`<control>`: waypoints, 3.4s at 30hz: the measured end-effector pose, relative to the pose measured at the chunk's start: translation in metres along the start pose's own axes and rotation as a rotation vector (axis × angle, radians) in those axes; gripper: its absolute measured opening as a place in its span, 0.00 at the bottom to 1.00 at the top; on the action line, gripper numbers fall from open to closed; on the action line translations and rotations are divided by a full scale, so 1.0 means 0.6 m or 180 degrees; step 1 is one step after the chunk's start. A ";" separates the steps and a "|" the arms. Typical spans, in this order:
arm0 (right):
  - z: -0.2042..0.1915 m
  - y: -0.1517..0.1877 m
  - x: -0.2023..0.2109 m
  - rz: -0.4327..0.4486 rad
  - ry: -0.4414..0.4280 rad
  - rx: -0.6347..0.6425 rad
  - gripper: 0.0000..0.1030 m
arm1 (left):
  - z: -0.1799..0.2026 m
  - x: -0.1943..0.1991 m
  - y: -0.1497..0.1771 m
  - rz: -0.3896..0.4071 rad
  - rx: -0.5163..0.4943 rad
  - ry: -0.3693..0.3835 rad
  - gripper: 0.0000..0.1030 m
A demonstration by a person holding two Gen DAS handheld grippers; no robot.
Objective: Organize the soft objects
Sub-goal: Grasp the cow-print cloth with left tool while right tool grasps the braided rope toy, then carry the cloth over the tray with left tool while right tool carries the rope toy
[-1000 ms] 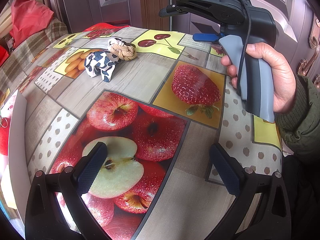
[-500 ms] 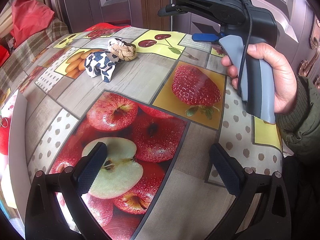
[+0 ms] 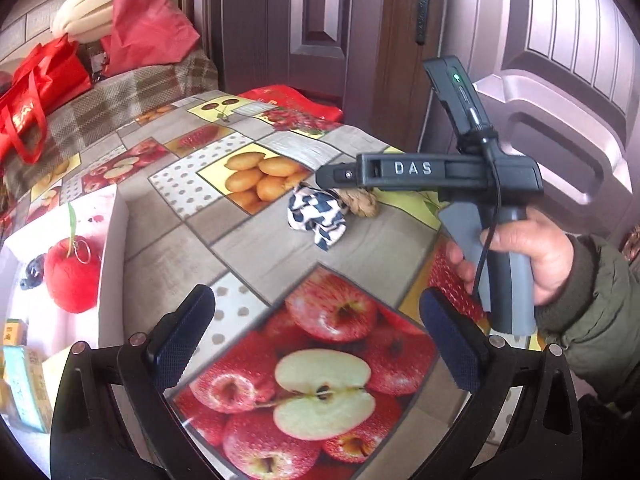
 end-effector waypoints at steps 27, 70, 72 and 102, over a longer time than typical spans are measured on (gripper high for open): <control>0.065 0.038 0.090 0.0555 -0.0543 -0.0683 0.35 | 0.033 -0.105 -0.054 0.0226 -0.0084 0.0039 0.40; -0.228 0.070 0.149 0.1280 0.0221 0.1055 0.35 | -0.290 0.222 0.119 0.1439 0.1064 -0.1456 0.40; -0.237 0.071 0.144 0.1262 0.0207 0.1090 0.35 | -0.298 0.225 0.120 0.1450 0.1082 -0.1488 0.40; -0.460 0.060 -0.030 0.0867 -0.0252 0.1935 0.35 | -0.450 0.228 0.101 0.1460 0.1504 -0.1880 0.40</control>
Point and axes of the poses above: each gripper's, at about its wrist camera, not at the fingertips, and x roughly against the way its jaws point, z to its right, y to its underside, the point moved 5 cm from there along -x, roughly the way its jaws point, and after that the axes turned 9 degrees about x, right-handed, at the moved point
